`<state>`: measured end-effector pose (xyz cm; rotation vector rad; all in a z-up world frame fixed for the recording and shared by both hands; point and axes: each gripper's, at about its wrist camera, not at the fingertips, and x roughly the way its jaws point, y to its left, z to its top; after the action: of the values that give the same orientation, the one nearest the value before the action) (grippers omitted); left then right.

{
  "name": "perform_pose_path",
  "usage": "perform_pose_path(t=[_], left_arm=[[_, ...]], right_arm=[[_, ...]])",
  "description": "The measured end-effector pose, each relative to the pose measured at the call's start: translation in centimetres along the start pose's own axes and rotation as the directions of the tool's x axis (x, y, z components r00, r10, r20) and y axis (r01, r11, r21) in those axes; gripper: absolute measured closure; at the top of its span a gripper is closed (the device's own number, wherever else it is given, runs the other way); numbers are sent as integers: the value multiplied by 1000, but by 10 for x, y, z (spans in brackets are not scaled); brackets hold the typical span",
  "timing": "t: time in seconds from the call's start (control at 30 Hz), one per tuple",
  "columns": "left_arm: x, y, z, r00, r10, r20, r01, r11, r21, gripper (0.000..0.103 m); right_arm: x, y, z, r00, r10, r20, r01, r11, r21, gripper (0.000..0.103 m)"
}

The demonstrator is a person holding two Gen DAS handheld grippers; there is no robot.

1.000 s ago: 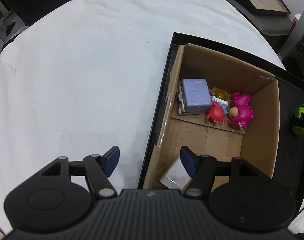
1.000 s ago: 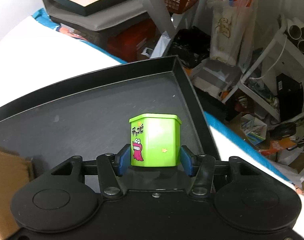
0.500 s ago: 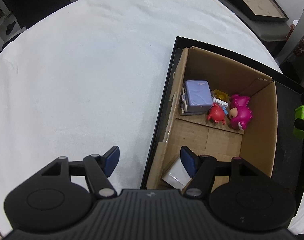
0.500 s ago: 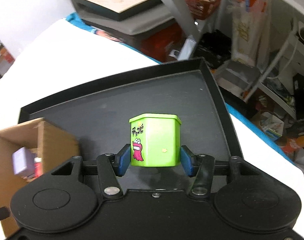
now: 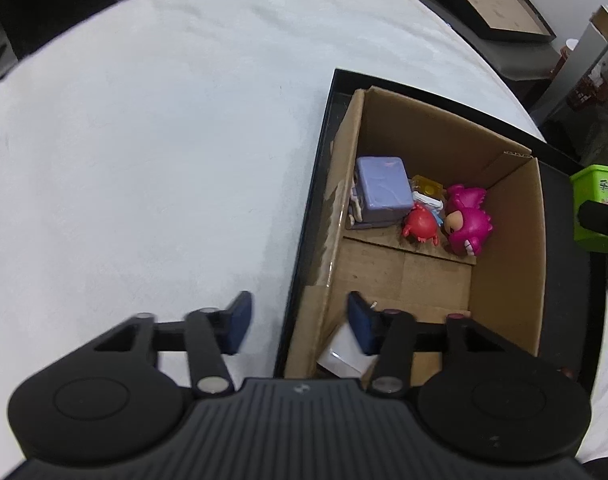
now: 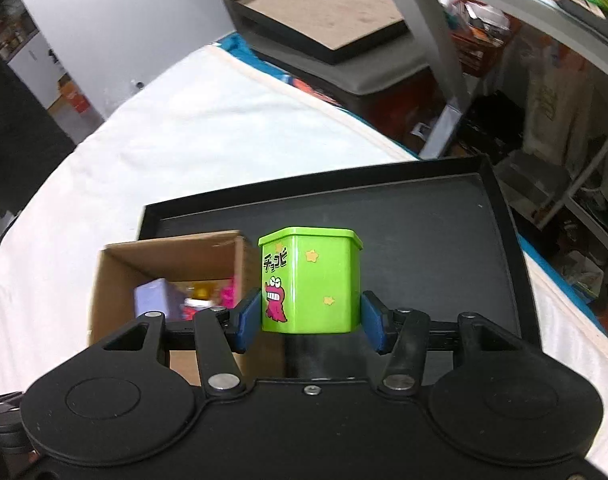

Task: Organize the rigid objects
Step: 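Carry the green cube box into the box and open the right gripper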

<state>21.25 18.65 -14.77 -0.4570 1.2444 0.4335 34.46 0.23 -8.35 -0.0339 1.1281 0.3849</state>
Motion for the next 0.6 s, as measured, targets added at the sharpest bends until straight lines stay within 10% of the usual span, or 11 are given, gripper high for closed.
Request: perform_pose_path(t=[0.2, 0.6], left_arm=[[4, 9, 0, 996, -83, -21, 82, 996, -39, 90], [3, 16, -1, 991, -135, -17, 134, 990, -39, 90]], right_arm=[[-4, 34, -2, 999, 40, -7, -40, 998, -50, 52], [21, 76, -19, 994, 70, -83, -77, 993, -87, 52]])
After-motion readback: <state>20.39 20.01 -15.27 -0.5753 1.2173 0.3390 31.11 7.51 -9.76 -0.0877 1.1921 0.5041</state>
